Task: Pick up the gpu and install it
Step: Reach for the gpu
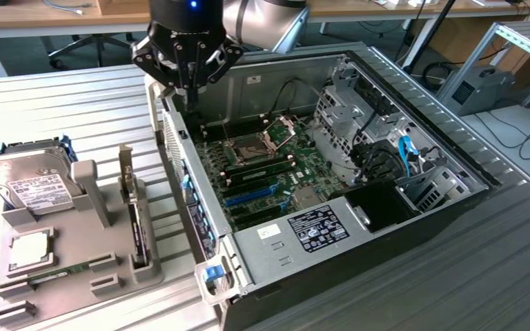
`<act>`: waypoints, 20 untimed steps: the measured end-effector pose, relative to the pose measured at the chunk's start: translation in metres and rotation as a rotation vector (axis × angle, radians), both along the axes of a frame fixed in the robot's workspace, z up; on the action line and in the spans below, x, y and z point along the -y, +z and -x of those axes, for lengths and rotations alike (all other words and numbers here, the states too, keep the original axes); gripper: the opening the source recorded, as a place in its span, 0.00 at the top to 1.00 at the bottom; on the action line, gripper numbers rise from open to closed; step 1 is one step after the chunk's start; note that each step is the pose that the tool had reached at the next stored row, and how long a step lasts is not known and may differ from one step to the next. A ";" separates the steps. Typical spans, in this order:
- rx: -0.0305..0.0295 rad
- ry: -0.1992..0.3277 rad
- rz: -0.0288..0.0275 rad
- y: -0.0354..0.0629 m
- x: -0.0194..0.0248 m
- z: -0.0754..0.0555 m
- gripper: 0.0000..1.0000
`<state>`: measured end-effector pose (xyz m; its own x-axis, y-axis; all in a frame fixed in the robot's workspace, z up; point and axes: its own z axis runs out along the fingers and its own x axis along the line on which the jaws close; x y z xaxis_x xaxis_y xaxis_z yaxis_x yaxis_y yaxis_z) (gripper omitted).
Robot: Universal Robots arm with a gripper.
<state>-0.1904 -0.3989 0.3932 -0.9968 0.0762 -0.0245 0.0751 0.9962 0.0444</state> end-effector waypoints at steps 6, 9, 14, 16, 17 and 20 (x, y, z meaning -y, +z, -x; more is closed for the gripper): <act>0.0000 0.000 0.0000 0.0000 0.0000 0.003 0.89; 0.0000 0.000 0.0000 0.0000 0.0000 0.004 0.89; 0.0000 0.000 0.0000 0.0000 0.0000 0.006 0.89; 0.0000 0.000 0.0000 0.0000 0.0000 0.006 0.89; 0.0000 0.000 0.0000 0.0000 0.0000 0.007 0.89; 0.0000 0.000 0.0000 0.0000 0.0000 0.008 0.89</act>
